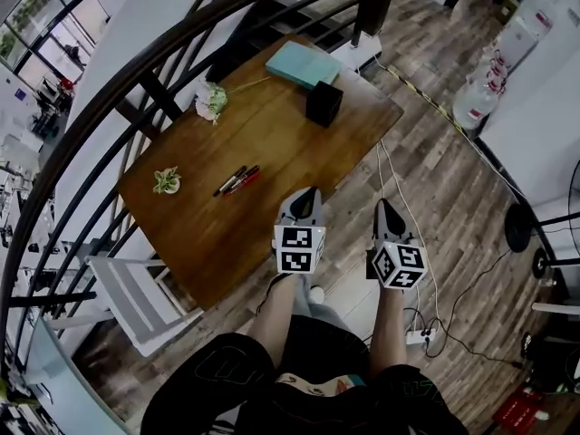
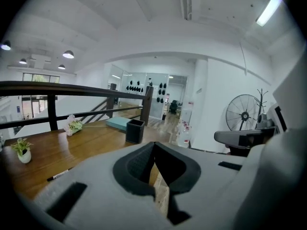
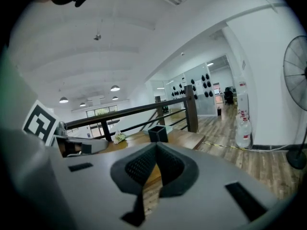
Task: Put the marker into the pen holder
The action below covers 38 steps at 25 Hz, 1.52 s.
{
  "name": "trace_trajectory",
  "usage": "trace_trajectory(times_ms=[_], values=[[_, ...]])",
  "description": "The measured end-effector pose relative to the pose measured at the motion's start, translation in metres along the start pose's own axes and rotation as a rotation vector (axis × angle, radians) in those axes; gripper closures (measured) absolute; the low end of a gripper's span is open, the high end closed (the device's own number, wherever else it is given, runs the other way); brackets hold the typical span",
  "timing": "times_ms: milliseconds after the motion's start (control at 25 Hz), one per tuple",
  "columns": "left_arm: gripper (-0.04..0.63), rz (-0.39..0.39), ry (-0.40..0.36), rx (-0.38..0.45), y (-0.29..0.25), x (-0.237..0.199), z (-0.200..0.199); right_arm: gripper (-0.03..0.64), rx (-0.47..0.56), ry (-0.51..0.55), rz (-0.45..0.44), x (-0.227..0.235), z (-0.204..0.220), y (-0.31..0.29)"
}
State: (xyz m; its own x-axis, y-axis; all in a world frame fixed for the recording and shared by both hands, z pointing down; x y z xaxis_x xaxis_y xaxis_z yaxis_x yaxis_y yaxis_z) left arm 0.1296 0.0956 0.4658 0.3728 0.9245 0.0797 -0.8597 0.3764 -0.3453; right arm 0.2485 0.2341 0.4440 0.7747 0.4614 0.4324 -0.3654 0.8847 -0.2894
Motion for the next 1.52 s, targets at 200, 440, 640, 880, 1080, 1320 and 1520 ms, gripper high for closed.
trace_trajectory(times_ms=[200,440,640,880,1080,1320,1520], values=[[0.588,-0.092,0.099,-0.038,-0.011,-0.051,0.024,0.612,-0.079,0.054,-0.05,-0.015,0.005,-0.052],[0.588,-0.174,0.182,-0.091,-0.011,-0.098,0.06,0.612,-0.162,0.097,-0.104,-0.039,0.022,-0.105],[0.588,-0.251,0.239,-0.124,-0.004,-0.134,0.085,0.612,-0.224,0.153,-0.174,-0.068,0.037,-0.144],[0.588,-0.332,0.296,-0.156,0.011,-0.172,0.107,0.612,-0.308,0.217,-0.263,-0.106,0.059,-0.185],[0.588,-0.415,0.355,-0.176,0.029,-0.204,0.129,0.612,-0.38,0.278,-0.352,-0.144,0.082,-0.22],[0.588,-0.514,0.422,-0.201,0.057,-0.245,0.159,0.612,-0.471,0.379,-0.452,-0.194,0.111,-0.25],[0.588,-0.563,0.469,-0.202,0.068,-0.264,0.173,0.612,-0.522,0.449,-0.527,-0.228,0.128,-0.269]])
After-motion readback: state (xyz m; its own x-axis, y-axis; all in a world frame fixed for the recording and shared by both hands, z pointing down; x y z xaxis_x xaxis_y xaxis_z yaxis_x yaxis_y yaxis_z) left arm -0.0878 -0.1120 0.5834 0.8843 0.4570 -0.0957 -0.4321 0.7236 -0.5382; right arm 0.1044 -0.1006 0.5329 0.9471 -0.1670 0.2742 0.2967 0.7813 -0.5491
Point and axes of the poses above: the fingertips, and each gripper's own axes: y backward along the fingers, x to its right, z out of its underside, the point moved 3 cm from there along y, backward along the fingers, and after that the axes turned 15 degrees about -y, right-handed, at the moved point
